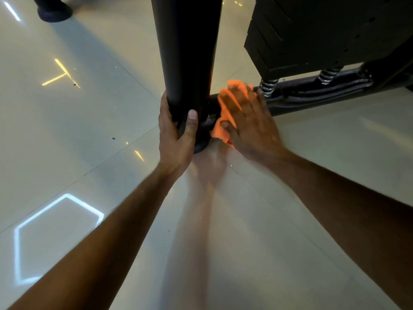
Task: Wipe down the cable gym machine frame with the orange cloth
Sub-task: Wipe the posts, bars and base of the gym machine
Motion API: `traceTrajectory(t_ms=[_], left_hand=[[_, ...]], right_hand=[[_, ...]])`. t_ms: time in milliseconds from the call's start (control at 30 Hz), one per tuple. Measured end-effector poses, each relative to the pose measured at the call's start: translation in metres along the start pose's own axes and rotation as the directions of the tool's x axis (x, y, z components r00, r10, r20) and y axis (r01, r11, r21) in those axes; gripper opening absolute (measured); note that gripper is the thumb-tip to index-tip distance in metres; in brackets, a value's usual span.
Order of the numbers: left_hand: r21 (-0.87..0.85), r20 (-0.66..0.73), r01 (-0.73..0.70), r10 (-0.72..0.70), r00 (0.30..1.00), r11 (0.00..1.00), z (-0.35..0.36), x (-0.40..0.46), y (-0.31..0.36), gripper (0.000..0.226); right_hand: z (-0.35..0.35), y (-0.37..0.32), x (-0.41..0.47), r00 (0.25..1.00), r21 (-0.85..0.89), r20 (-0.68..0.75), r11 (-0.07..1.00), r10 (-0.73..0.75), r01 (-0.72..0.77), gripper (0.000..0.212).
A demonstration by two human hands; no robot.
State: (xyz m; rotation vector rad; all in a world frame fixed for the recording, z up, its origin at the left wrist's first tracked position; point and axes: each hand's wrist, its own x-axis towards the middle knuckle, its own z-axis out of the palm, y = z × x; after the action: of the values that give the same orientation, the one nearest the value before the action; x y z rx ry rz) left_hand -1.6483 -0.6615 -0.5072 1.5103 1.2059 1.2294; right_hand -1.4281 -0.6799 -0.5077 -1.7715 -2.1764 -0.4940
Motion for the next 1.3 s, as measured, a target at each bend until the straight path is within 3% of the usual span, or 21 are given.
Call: traceTrajectory(t_ms=[167,267,367,467,600,667,800,900,1000,1067,1167,1300], left_hand=[[-0.004,0.003,-0.020,0.020,1.000,1.000,-0.001,0.001,-0.001,0.073],[-0.016,-0.019,-0.015,0.014,1.000,1.000,0.003,0.000,0.000,0.074],[0.007,-0.025,-0.033,0.033,0.999,0.999,0.002,0.000,0.002,0.073],[0.007,0.015,-0.023,0.023,1.000,1.000,-0.001,0.000,0.004,0.073],[0.025,-0.004,-0.020,0.020,1.000,0.999,-0.002,0.001,0.002,0.076],[0.025,-0.029,-0.027,0.027,0.999,0.999,0.001,0.002,-0.003,0.077],[0.061,-0.039,0.003,-0.001,0.999,0.998,0.005,-0.003,-0.001,0.077],[0.092,0.007,0.037,-0.037,0.999,0.995,-0.001,-0.013,0.003,0.075],[0.194,0.046,0.112,-0.123,0.991,0.975,-0.008,-0.025,0.012,0.074],[0.304,0.020,0.152,-0.166,0.986,0.940,-0.005,-0.036,0.025,0.065],[0.376,0.084,0.052,-0.090,0.992,0.925,0.009,-0.049,0.051,0.051],[0.331,0.195,0.035,-0.105,0.975,0.943,0.039,-0.058,0.095,0.033]], right_hand=[[0.004,-0.053,0.005,0.958,0.130,-0.025,0.951,0.287,-0.281,0.063],[0.004,-0.064,0.012,0.987,0.120,0.016,0.979,0.162,-0.163,0.064],[0.004,-0.018,0.005,0.999,0.036,-0.035,0.999,-0.024,0.026,0.065],[-0.002,0.012,-0.003,0.997,0.045,0.034,0.997,0.069,-0.070,0.065],[-0.001,-0.044,0.014,0.978,0.094,-0.016,0.974,0.207,-0.204,0.057],[-0.003,-0.059,0.020,0.987,0.134,0.028,0.978,0.160,-0.163,0.057],[-0.018,-0.023,0.011,0.998,0.091,0.051,0.995,-0.042,0.037,0.061],[-0.036,-0.007,-0.011,0.984,0.193,0.164,0.975,0.075,-0.106,0.067],[-0.054,0.000,-0.020,0.983,0.170,0.166,0.979,0.080,-0.108,0.075],[-0.071,0.000,-0.020,0.975,0.268,0.172,0.946,0.137,-0.181,0.057],[-0.098,0.002,-0.028,0.970,0.382,0.156,0.895,0.185,-0.231,0.037],[-0.134,0.019,-0.055,0.951,0.409,0.177,0.859,0.255,-0.307,0.034]])
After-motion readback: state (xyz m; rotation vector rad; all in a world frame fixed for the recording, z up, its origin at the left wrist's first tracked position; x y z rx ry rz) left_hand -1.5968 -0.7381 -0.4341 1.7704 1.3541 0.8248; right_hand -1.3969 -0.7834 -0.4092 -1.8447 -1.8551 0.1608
